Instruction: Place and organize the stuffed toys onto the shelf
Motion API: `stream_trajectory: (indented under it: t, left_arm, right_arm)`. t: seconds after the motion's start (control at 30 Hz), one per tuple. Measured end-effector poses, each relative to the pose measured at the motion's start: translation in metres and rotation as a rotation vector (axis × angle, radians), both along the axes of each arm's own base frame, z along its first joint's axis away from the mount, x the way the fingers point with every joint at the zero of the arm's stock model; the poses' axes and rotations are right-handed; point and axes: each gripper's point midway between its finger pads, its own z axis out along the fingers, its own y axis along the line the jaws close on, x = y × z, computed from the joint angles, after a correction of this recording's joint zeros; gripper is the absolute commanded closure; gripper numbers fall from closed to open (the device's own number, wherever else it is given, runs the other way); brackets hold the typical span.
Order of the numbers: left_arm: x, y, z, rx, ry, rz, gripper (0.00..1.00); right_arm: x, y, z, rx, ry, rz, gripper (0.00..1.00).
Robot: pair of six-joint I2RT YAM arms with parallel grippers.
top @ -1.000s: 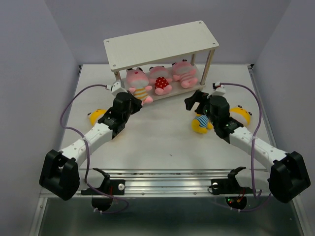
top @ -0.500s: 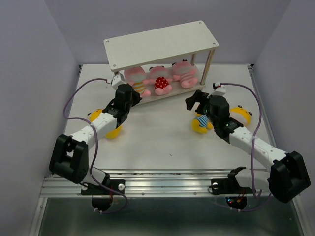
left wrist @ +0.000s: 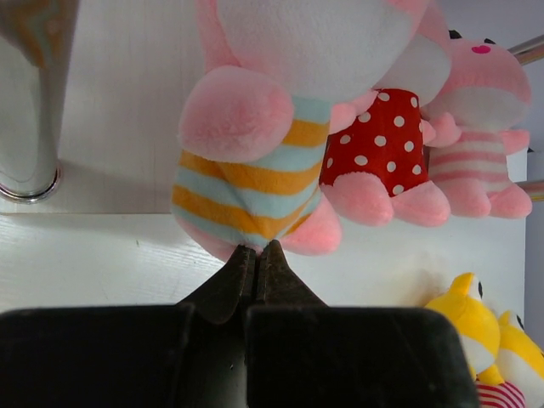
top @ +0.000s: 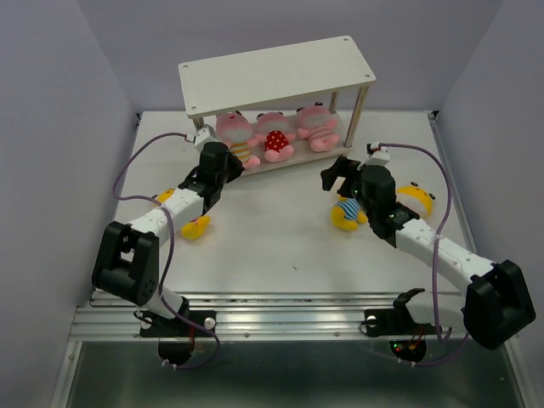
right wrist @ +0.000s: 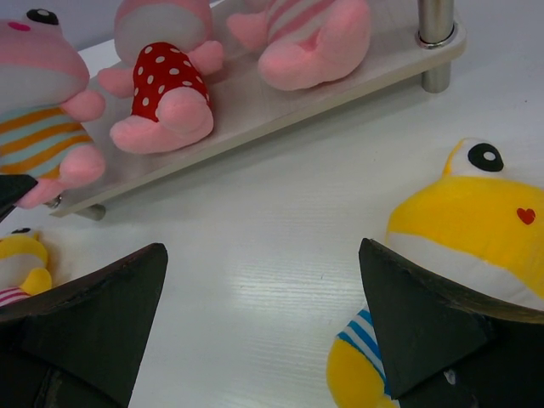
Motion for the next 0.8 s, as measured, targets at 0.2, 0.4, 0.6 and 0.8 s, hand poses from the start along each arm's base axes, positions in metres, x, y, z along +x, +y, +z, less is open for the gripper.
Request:
stream_trajectory:
  t: [0.2, 0.4, 0.6, 0.8]
  left_arm:
    - [0.001, 0.000, -0.006, 0.003, 0.013, -0.001, 1.00]
    - [0.003, 0.000, -0.009, 0.005, 0.016, 0.001, 1.00]
    - [0.004, 0.002, -0.011, 0.010, 0.017, 0.012, 1.00]
    - [0.006, 0.003, -0.027, 0.021, 0.052, 0.025, 0.94]
  right_arm:
    - [0.001, 0.000, -0.006, -0.008, 0.014, 0.000, 0.00]
    - [0.002, 0.001, -0.010, -0.014, 0.024, 0.000, 0.00]
    - [0.002, 0.001, -0.014, -0.022, 0.033, 0.001, 0.00]
    - [0.003, 0.001, -0.018, -0.029, 0.039, 0.002, 0.00]
